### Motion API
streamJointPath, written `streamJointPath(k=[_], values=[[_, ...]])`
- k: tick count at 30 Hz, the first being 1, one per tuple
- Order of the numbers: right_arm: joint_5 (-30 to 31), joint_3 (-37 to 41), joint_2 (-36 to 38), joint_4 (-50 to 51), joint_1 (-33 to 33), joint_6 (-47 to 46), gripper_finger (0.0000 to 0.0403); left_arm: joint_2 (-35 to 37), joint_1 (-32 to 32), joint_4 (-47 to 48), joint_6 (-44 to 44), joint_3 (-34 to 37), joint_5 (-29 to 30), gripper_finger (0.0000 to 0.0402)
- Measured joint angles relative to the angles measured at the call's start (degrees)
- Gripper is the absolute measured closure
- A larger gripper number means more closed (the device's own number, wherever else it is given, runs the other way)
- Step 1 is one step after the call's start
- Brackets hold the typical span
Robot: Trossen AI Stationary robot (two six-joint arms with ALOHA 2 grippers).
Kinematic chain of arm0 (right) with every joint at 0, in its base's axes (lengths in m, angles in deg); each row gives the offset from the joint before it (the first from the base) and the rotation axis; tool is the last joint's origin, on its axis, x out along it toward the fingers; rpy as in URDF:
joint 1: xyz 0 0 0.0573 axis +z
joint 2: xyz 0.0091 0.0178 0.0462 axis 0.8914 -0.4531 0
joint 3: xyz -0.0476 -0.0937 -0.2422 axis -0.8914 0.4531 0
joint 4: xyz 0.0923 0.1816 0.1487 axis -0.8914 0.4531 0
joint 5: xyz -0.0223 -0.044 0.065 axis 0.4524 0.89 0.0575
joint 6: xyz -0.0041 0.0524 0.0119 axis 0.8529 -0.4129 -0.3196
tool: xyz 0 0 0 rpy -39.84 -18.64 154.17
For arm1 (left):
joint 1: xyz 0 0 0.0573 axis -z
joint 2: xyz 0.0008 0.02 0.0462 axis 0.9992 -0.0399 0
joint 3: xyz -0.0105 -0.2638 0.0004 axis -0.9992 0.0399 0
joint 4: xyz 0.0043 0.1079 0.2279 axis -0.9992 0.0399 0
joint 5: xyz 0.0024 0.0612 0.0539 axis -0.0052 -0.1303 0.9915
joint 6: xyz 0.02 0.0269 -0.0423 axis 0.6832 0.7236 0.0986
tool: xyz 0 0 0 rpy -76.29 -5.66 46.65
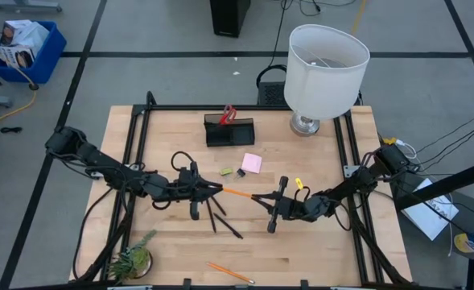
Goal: Pick and place office supplies into organizer
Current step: Put the yellow pencil into the black desk organizer
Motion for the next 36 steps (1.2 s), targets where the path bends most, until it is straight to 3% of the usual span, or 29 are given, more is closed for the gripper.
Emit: streamJointPath(k=[5,9,16,19,26,36], values=[[0.5,0.0,0.0,-0.5,0.0,1.5,0.037,0.0,-0.1,-0.2,-0.6,0.0,2.5,0.0359],[-0.1,0.0,0.0,-1.4,0.2,1.4,0.0333,0.0,-0.3,-0.3,1.0,0.0,4.6,0.038],[0.4,0.0,0.0,-2.6,0.6,1.4,0.0264,0.0,-0.8,-1.1,1.5,0.0,6.1,0.0369],[5.7,0.0,0.2,-2.2,2.6,-0.1,0.0248,0.0,-1.1,-1.5,2.5,0.0,7.2,0.0369],[18.8,0.1,0.2,-2.4,8.5,7.3,0.0239,0.0,-3.7,-1.3,4.3,0.0,11.3,0.0379],[29.0,0.1,0.2,-0.3,14.8,7.5,0.0241,7.6,-11.0,8.7,3.1,0.1,13.9,0.0379]])
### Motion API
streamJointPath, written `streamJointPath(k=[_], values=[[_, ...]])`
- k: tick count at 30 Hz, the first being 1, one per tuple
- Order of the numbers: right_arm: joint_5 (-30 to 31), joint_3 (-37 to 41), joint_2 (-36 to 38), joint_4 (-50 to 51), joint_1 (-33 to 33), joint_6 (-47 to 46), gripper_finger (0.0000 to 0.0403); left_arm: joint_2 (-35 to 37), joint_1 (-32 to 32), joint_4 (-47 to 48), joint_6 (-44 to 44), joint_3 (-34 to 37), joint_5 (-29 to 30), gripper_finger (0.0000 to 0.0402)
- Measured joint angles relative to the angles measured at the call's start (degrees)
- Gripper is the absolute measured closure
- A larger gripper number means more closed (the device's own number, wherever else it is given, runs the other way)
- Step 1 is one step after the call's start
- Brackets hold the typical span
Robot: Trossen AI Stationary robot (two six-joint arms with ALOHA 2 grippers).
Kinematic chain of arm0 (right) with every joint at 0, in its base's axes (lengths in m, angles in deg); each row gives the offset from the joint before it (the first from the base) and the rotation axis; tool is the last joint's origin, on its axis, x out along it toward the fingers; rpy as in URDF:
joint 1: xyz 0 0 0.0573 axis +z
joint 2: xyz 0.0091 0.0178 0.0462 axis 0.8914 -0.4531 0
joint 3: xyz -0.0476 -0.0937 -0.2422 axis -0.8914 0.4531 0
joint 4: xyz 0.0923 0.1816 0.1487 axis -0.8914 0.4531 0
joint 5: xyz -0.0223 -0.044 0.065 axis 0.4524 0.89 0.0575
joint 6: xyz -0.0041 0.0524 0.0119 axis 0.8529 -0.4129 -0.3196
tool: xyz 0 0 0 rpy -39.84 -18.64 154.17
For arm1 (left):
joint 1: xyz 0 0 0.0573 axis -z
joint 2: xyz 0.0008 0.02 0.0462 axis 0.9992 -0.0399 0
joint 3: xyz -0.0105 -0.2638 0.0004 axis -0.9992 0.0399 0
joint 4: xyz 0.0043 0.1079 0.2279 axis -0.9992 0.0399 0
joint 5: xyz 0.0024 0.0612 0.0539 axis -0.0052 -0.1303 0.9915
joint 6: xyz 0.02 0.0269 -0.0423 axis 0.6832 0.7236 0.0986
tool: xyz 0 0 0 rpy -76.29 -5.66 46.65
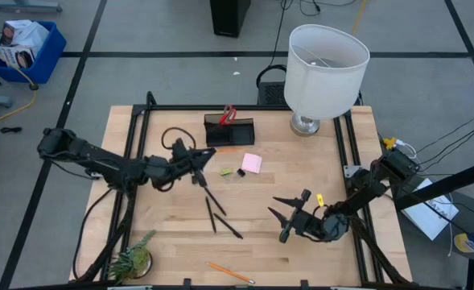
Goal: Pick and place office supplies into organizer
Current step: Put the yellow pencil into the black desk organizer
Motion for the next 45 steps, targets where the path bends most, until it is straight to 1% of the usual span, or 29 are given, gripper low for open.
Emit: streamJointPath(k=[4,10,15,19,22,24,26,28,31,36,39,42,45], values=[[0.0,0.0,0.0,0.4,0.5,-0.3,0.0245,5.2,-3.0,5.9,0.0,0.0,0.2,0.0379],[0.0,0.0,0.0,0.4,0.7,-0.4,0.0247,10.7,-8.3,13.3,-1.7,0.0,0.2,0.0361],[-0.1,0.0,0.0,0.5,0.7,-0.4,0.025,13.1,-13.5,17.9,-1.6,-0.1,-0.4,0.038],[-0.2,0.0,0.0,0.5,0.7,-0.9,0.0252,13.1,-18.1,18.1,-2.0,-0.1,-2.6,0.038],[-0.2,0.0,0.0,0.5,0.7,-2.1,0.0252,13.0,-21.8,18.4,-4.0,-0.1,-7.1,0.0369],[-0.2,0.0,0.0,0.7,0.7,-2.7,0.0253,12.9,-24.2,20.7,-6.1,-0.2,-10.5,0.0363],[-0.2,0.0,0.0,1.6,0.7,-3.5,0.0253,12.9,-26.4,24.9,-7.9,-1.3,-12.5,0.0367],[-0.2,0.0,0.0,2.0,0.7,-3.7,0.0253,13.0,-28.3,29.5,-8.5,-2.9,-12.5,0.0378],[-0.3,0.0,0.0,2.9,0.6,-4.6,0.0255,12.9,-30.5,34.7,-9.2,-5.2,-12.5,0.038],[-0.3,0.0,0.0,3.2,0.3,-4.9,0.0256,12.8,-32.5,36.2,-8.2,-8.6,-16.4,0.0375],[-0.3,0.0,0.0,3.3,0.3,-5.0,0.0254,11.1,-33.5,40.2,-8.1,-11.9,-17.0,0.0369],[-0.4,0.0,0.0,3.3,0.3,-5.0,0.0256,8.6,-34.6,47.0,-7.9,-16.1,-17.1,0.0377],[-0.4,0.0,0.0,3.3,0.3,-5.0,0.0259,5.3,-34.9,50.5,-7.9,-19.8,-17.1,0.0379]])
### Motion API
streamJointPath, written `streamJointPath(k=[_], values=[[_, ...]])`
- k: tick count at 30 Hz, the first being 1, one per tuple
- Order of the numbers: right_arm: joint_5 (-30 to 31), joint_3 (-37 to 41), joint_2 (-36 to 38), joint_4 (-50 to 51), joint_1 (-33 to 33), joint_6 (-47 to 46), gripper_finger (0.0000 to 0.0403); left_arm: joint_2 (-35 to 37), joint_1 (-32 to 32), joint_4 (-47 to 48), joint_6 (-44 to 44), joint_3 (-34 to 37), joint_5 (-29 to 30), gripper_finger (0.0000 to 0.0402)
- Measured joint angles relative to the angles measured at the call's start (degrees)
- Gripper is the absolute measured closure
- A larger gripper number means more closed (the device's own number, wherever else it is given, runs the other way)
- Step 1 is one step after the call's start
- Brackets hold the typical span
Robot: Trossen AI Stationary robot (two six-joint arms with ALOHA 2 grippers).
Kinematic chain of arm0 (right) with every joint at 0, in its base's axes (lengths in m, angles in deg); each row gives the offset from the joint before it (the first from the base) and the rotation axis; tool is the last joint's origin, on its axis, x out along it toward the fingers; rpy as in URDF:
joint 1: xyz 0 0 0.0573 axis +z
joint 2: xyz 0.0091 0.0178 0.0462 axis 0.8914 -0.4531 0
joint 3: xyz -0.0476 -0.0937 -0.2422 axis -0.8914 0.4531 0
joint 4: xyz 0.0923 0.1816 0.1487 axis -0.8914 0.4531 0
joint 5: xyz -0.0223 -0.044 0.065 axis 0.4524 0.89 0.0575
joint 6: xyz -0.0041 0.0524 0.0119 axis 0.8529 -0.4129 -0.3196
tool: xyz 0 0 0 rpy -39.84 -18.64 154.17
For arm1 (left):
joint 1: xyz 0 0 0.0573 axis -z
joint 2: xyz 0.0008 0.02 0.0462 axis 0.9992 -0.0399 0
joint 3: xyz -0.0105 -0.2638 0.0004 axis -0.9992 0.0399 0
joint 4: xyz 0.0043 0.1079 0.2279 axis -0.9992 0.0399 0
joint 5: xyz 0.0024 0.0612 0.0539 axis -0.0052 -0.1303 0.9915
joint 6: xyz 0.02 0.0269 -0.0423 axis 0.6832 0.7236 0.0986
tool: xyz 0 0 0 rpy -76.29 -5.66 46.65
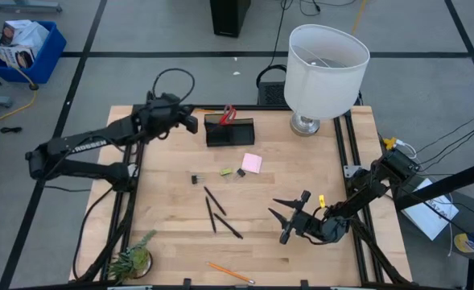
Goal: Pick and place office supplies into organizer
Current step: Put the yellow pencil into the black desk organizer
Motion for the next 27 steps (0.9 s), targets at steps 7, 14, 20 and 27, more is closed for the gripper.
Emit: streamJointPath(k=[7,14,20,27], values=[[0.0,0.0,0.0,0.0,0.0,0.0,0.0258,-8.3,-0.2,2.0,1.3,-5.7,-1.8,0.0365],[0.1,0.0,0.0,0.4,0.0,0.0,0.0261,-15.1,-1.0,7.8,2.7,-9.7,-1.0,0.0379],[0.1,0.0,0.0,2.0,-0.2,-1.4,0.026,-18.9,-3.1,7.8,1.0,-11.2,-7.3,0.0355],[0.0,0.0,0.0,2.6,-0.3,-2.0,0.0263,-21.3,-6.4,7.8,0.4,-11.4,-10.6,0.0365]])
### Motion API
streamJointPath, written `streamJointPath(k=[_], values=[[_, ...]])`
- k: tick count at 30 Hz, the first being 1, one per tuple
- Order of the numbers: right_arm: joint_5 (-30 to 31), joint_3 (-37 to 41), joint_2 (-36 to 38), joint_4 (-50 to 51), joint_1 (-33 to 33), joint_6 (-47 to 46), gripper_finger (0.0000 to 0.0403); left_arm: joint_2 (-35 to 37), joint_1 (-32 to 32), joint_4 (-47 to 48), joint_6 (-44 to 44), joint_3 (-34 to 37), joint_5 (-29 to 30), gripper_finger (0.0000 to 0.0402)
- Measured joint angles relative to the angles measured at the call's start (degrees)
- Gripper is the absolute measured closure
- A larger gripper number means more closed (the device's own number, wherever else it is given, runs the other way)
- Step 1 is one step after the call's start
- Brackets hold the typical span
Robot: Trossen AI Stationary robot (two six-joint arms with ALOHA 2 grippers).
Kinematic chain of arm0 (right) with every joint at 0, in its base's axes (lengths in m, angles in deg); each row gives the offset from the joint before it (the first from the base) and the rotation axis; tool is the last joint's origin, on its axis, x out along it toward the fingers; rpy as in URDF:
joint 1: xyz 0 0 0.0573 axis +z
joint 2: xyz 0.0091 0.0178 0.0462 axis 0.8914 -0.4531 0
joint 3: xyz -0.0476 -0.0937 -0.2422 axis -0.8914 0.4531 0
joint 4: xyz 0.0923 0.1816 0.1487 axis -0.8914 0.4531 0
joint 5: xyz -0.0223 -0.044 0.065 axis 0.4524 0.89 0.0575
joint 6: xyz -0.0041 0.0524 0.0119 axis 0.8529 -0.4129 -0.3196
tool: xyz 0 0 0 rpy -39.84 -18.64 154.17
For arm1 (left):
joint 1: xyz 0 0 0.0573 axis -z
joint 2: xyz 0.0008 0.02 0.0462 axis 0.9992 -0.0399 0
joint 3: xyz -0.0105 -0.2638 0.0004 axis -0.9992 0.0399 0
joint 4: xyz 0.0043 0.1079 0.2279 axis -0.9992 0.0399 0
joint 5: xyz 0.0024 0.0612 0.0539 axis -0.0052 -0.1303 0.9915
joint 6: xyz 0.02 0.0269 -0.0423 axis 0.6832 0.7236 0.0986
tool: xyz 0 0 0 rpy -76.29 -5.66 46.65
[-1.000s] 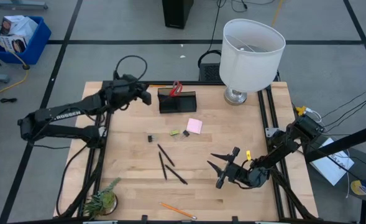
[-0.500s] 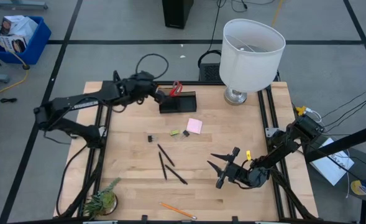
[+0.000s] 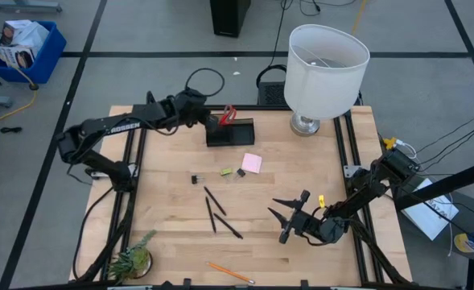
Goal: Pick and place office supplies into organizer
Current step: Put the yellow pencil into the black desk organizer, then put the black pen into the black desk organizer
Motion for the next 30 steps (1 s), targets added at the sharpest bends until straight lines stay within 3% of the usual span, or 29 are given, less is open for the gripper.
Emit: streamJointPath(k=[6,10,14,20,24,30], values=[[0.0,0.0,0.0,0.4,0.0,-0.4,0.0262,0.4,-0.7,-0.1,-0.2,0.0,-1.3,0.0393],[0.0,0.0,0.0,2.0,0.0,-1.3,0.0262,2.2,0.6,-0.2,-0.4,0.1,-3.4,0.0381],[0.0,0.0,0.0,3.6,-0.3,-3.3,0.0261,4.2,2.6,-0.3,0.0,0.1,-3.4,0.0333],[-2.2,0.0,0.0,5.2,-0.4,-4.3,0.0262,7.9,4.6,1.1,0.0,0.1,-4.9,0.0228],[-9.5,0.0,0.0,6.3,-1.3,-9.3,0.0261,10.2,6.4,4.0,-0.9,0.1,-9.4,0.0176],[-25.8,0.0,0.0,12.8,-4.9,-26.7,0.0262,12.2,14.1,6.3,-1.5,0.1,-7.7,0.015]])
